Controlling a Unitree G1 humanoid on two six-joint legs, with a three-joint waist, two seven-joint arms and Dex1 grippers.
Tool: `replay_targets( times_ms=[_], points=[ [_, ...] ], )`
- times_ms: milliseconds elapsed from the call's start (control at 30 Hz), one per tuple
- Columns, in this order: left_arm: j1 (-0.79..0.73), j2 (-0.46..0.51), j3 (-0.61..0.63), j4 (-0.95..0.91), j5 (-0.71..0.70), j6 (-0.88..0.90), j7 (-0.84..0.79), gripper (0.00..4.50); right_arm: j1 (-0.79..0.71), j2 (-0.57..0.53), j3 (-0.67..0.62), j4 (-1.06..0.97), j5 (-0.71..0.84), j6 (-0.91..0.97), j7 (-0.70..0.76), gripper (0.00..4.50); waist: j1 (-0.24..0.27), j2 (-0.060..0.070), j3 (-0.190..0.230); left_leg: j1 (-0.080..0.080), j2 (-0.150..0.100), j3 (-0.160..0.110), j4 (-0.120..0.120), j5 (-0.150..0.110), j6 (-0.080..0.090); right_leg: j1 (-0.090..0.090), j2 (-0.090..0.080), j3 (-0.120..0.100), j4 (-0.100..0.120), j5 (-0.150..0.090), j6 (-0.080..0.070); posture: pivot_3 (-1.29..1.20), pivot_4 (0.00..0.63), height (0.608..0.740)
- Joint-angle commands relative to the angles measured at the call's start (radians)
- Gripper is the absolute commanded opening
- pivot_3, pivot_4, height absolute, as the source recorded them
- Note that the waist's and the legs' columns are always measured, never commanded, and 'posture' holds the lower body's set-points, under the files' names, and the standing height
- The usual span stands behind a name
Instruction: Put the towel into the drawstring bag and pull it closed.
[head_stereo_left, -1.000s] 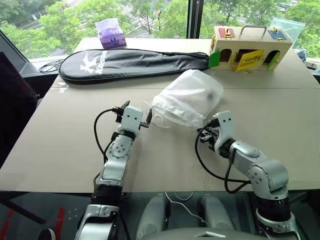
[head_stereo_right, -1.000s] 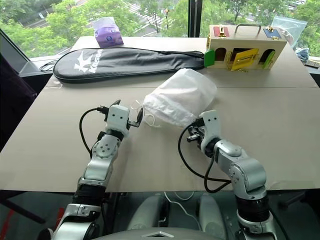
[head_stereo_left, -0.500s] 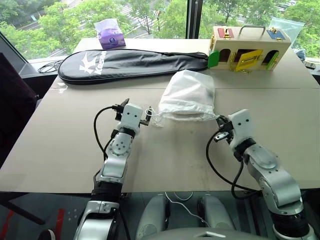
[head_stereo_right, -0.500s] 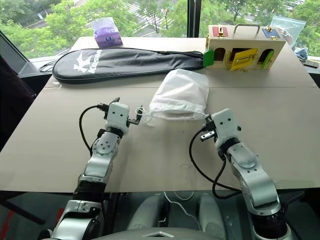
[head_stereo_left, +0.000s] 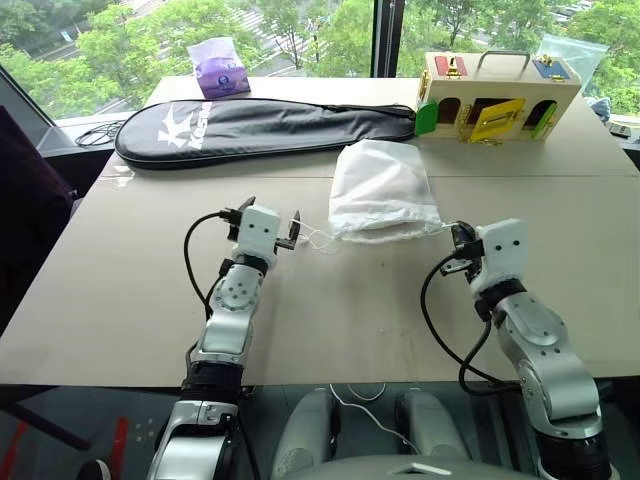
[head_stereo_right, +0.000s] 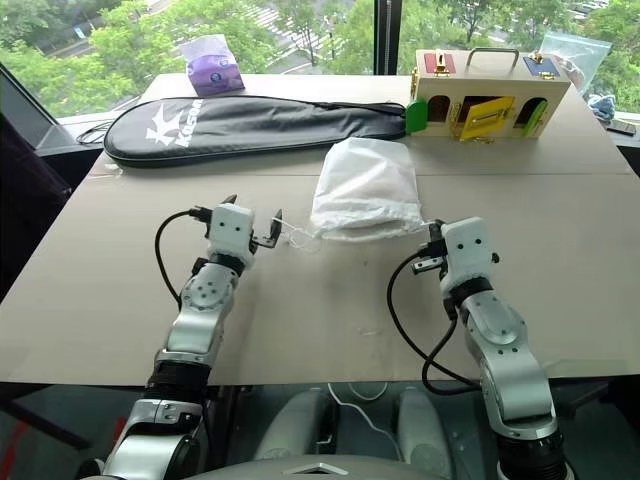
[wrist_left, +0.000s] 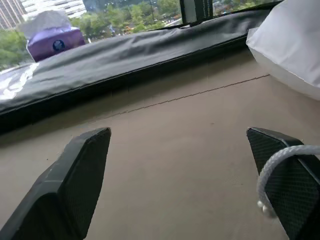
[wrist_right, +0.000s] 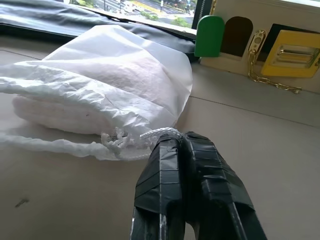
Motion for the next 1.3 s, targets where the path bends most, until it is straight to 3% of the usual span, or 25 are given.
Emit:
replay_targets(
  times_ms=[33,267,333,533,867,967,1133,1300],
  points=[
    [-0.06,0.05,0.162,-0.054,-0.318,0.202,-0.153,4.5,-0.006,0.0,0.0,-0.024,-0.002,-0.028,0.014,0.05,0.0,0.0,0.0,0.0,0.0,0.0,0.0,0.0,0.0,0.0,0.0,0.0,0.0,0.0,0.0,0.0,0.15,0.74],
    [0.042,0.251,0.138,-0.119,-0.47,0.481,-0.437,4.5,-0.017,0.005,0.001,0.003,-0.013,-0.043,0.019,0.05,-0.004,0.0,0.0,0.0,-0.001,0.001,0.001,0.0,0.0,0.0,0.0,0.001,-0.001,0.0,0.0,0.0,0.15,0.74],
    [0.063,0.28,0.113,-0.11,-0.402,0.447,-0.439,4.5,-0.016,0.01,0.005,0.005,-0.017,-0.046,0.017,0.05,-0.002,0.0,0.0,0.0,0.0,0.001,0.001,0.0,0.0,0.0,0.0,0.001,0.0,0.0,0.0,0.0,0.15,0.74],
    [0.028,0.23,0.158,-0.074,-0.37,0.472,-0.282,4.5,-0.016,0.022,-0.01,0.014,-0.054,-0.05,-0.02,0.05,0.003,-0.001,0.0,0.0,0.0,-0.001,0.001,0.001,-0.001,0.001,0.0,0.0,0.0,0.0,0.0,0.0,0.15,0.74],
    [0.042,0.294,0.145,0.007,-0.262,0.464,-0.229,4.5,-0.061,0.039,-0.132,0.047,-0.117,-0.06,-0.125,0.05,-0.004,0.0,0.0,0.001,0.0,0.001,0.0,0.001,-0.001,0.0,0.0,0.002,0.0,0.0,0.0,0.0,0.15,0.74],
    [0.05,0.29,0.131,-0.018,-0.288,0.448,-0.302,4.5,-0.065,0.045,-0.119,0.05,-0.116,-0.056,-0.114,0.05,-0.009,0.0,0.0,0.003,0.0,0.002,-0.001,0.001,-0.001,0.0,0.001,0.003,0.002,0.0,0.0,0.0,0.15,0.74],
    [0.148,0.328,-0.039,-0.246,-0.318,0.373,-0.618,4.5,-0.067,0.062,-0.091,0.05,-0.115,-0.053,-0.101,0.05,-0.014,0.0,0.0,0.002,0.001,0.002,-0.002,0.001,-0.002,-0.001,0.0,0.003,0.001,-0.001,-0.001,0.0,0.15,0.74],
    [0.107,0.303,-0.206,-0.235,-0.223,0.274,-0.72,4.5,-0.08,0.069,-0.075,0.06,-0.116,-0.052,-0.09,0.05,0.003,0.0,0.0,0.001,0.0,0.002,-0.002,0.001,-0.002,0.0,-0.001,0.002,-0.001,-0.002,-0.005,0.0,0.15,0.74]
  ],
)
